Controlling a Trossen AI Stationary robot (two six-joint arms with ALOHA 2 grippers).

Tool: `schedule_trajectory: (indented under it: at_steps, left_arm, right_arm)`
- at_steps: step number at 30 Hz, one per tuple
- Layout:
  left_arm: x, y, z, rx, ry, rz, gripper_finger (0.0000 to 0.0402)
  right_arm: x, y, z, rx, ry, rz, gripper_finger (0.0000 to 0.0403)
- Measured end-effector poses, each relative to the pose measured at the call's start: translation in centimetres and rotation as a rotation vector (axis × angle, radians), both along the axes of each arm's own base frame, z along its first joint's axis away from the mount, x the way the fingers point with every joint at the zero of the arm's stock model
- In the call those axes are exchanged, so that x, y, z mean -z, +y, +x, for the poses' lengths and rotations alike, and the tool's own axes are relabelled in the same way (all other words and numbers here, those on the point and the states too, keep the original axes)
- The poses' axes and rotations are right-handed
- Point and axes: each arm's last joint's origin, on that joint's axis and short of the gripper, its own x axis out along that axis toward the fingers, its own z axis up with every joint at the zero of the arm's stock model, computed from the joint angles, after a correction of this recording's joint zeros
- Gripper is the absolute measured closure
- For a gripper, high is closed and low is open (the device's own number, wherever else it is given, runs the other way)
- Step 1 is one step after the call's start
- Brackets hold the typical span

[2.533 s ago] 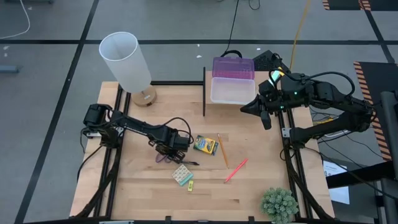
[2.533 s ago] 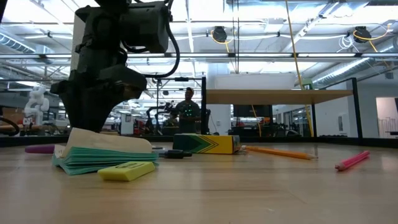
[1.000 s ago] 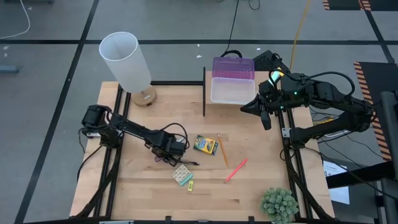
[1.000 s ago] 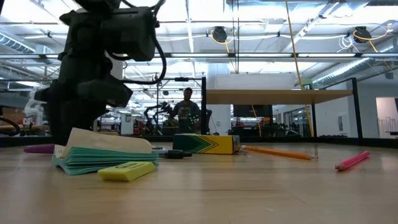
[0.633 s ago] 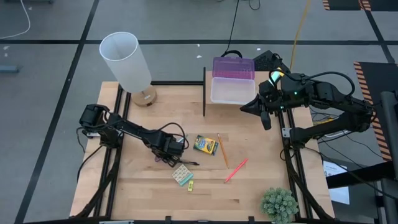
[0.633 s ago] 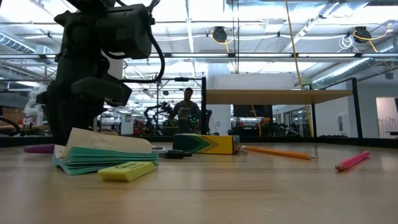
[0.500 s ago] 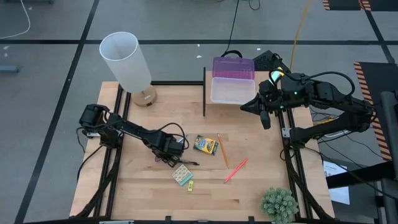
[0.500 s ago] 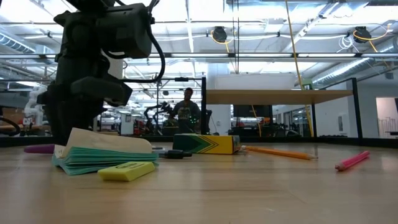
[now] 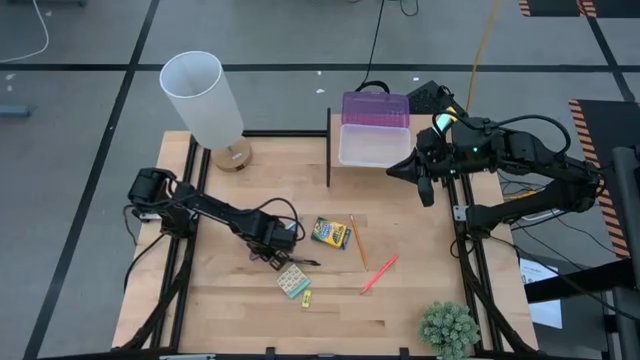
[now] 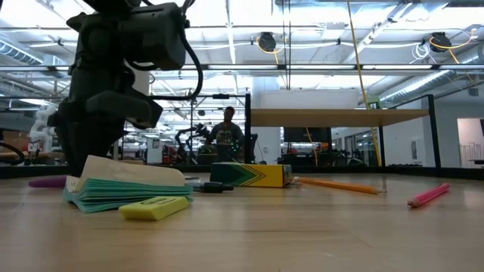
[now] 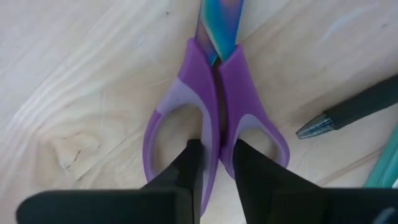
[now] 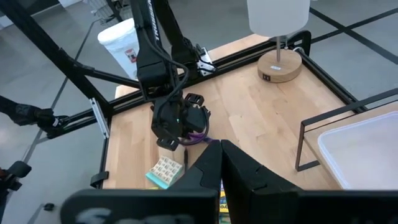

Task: Pick & place school supplies into a supply box
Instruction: Put the purple scissors into the purple supply box on the shelf

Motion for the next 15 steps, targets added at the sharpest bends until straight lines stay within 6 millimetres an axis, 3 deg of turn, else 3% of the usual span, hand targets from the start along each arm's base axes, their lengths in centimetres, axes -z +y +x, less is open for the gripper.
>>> schedule_trajectory:
  at_steps: [15]
  left_arm:
    - [-2.5,-0.2,1.2,0.060,0.032,0.012,0.0331]
  right_arm:
    - [0.0,0.0,0.0,0.000,0.000,0.001,0.0403]
